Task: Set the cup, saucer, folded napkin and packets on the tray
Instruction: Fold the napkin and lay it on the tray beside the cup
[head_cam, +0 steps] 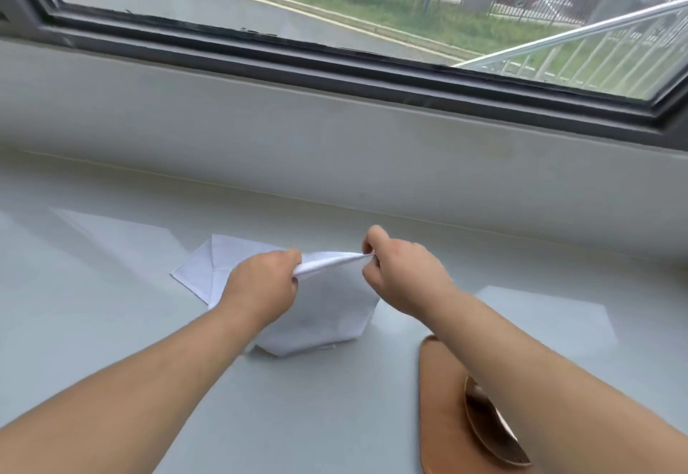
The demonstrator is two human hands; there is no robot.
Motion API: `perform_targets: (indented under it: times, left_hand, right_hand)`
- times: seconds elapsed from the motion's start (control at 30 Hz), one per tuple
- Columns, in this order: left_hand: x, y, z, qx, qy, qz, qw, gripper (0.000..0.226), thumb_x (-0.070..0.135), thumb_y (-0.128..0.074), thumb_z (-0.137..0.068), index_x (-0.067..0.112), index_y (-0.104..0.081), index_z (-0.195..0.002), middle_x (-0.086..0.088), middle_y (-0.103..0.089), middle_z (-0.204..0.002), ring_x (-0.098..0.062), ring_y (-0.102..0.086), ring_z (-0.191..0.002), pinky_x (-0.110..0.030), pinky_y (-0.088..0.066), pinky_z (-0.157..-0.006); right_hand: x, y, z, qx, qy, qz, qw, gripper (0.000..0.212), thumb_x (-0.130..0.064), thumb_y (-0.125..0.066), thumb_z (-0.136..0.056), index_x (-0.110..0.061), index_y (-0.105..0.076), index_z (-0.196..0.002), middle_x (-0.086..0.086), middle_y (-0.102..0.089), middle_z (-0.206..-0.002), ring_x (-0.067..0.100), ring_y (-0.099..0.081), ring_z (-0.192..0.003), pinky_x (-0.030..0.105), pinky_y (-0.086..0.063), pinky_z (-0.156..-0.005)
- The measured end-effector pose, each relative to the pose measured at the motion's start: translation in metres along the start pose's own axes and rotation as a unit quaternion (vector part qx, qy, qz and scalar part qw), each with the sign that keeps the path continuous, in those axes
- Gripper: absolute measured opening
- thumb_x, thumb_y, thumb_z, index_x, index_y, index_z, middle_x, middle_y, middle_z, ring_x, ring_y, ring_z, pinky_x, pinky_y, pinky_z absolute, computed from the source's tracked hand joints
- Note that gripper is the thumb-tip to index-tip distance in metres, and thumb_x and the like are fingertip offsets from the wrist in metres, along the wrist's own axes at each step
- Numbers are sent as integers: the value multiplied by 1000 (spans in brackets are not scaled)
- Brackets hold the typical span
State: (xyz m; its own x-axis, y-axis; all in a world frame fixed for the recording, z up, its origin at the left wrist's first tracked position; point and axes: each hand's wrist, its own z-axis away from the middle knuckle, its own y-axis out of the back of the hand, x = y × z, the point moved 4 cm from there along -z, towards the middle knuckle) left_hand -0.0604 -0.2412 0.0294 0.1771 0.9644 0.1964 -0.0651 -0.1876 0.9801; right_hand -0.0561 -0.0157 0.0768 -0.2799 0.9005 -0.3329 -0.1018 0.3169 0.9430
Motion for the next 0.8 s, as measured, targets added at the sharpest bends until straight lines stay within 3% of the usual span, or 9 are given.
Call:
perform_targets:
  times: [0.13,0.27,0.37,0.53,0.63,0.8]
  left_hand:
    - [-47,38,-9,12,5,-23,1000,11,20,-55,-92,27,-59,-100,-2,-72,-94,-33,-64,-81,-34,-36,-60]
    - [-79,67,-18,19,24,-53,998,12,16,-52,-92,26,-57,-98,1,-65,-84,-30,-53,-73,-32,-35,-57]
    - [-94,88,-21,21,28,-74,997,14,13,-50,-92,24,-55,-99,4,-52,-74,-31,-52,-70,-32,-35,-57]
    - [-103,141,-29,70,11,-83,994,17,13,-49,-95,23,-61,-101,-5,-71,-91,-33,-56,-74,-35,-41,-59]
    - [-95,187,-36,119,10,-75,990,20,15,-49,-97,23,-67,-100,-6,-73,-92,-35,-59,-76,-37,-47,-62]
    - [-73,253,-34,216,-19,-50,975,21,16,-55,-97,19,-75,-101,-13,-75,-94,-39,-64,-86,-38,-45,-65]
  right_hand:
    - [-8,25,-6,-69,53,126,988,23,-38,-48,-92,-25,-46,-111,-1,-61,-81,32,-51,-70,35,-37,-55]
    - [-9,42,-10,-65,48,184,980,12,-29,-46,-94,-21,-52,-101,2,-62,-81,33,-54,-70,34,-36,-54]
    - [-8,61,-12,-20,23,200,979,14,-28,-47,-94,-21,-56,-102,2,-64,-79,34,-58,-72,33,-36,-54]
    - [-12,111,-12,77,-25,199,977,15,-26,-47,-96,-18,-60,-98,6,-69,-83,37,-65,-77,38,-53,-62]
    - [-21,153,-13,168,-40,181,968,16,-22,-50,-97,-14,-64,-95,9,-69,-88,38,-64,-83,39,-53,-64]
    - [-40,220,0,277,-30,170,945,13,-13,-58,-94,-7,-69,-97,15,-66,-93,41,-58,-91,46,-51,-74]
